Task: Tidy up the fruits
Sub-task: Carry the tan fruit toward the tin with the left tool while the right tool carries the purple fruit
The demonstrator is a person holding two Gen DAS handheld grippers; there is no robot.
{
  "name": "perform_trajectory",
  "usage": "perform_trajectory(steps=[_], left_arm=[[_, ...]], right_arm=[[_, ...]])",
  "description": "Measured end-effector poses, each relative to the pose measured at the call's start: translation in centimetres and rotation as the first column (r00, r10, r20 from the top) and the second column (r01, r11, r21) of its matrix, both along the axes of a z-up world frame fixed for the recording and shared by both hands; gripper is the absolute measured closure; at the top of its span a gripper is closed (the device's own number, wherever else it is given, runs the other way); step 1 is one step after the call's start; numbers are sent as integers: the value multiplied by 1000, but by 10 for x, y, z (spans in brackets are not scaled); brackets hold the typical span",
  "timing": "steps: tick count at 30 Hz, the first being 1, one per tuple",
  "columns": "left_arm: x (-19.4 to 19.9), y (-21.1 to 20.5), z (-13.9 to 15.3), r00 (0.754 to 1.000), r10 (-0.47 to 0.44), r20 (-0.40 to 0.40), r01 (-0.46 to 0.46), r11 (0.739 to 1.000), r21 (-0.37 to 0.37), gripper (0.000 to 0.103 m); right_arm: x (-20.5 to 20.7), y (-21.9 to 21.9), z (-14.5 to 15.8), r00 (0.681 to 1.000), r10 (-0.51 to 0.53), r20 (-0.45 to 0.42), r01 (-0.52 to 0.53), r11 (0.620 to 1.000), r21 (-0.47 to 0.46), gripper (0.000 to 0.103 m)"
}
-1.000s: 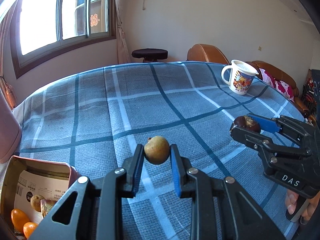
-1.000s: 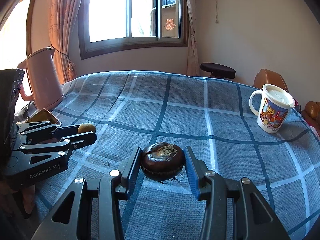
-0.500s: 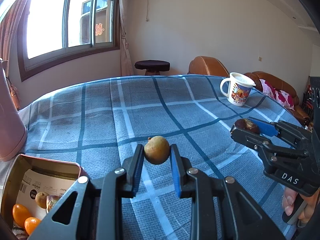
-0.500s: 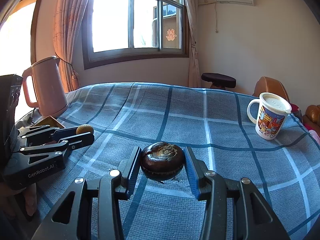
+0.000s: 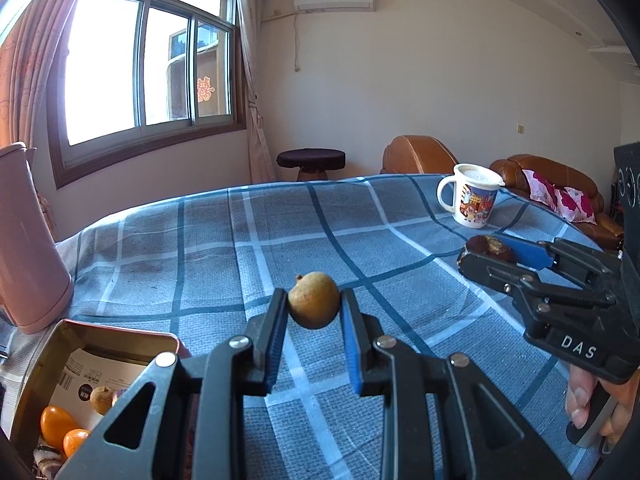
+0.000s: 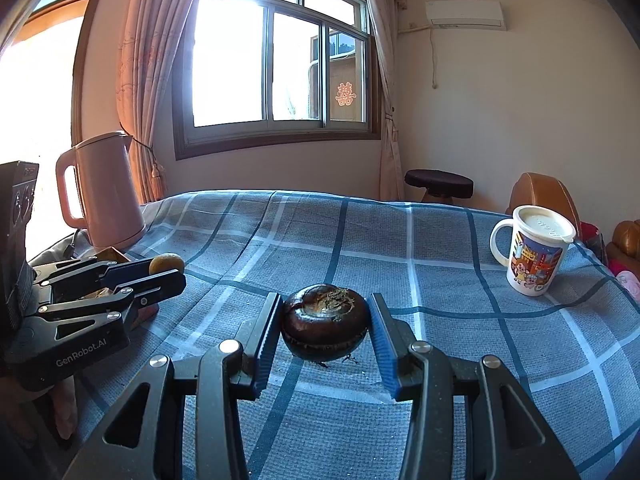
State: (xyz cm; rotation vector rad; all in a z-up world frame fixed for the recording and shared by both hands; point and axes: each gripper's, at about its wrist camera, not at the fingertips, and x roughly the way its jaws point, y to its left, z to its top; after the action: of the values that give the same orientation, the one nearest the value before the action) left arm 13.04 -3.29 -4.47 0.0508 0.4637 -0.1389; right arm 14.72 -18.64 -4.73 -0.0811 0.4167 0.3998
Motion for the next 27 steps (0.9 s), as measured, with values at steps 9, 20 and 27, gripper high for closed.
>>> perform_trajectory(steps=[9, 20, 27], left_arm=[[-14, -1, 6, 998, 3, 59, -3, 1000, -3, 75], [-22, 0, 7, 997, 3, 76, -2, 1000, -10, 75], [-27, 3, 7, 998, 7, 70, -5, 1000, -28, 75]], right_arm=[[-11, -3, 4, 998, -9, 67, 8, 1000, 9, 58], [-26, 0, 8, 994, -4, 109, 1, 1000, 27, 58], [-33, 3, 7, 993, -1, 118, -2, 1000, 22, 58]])
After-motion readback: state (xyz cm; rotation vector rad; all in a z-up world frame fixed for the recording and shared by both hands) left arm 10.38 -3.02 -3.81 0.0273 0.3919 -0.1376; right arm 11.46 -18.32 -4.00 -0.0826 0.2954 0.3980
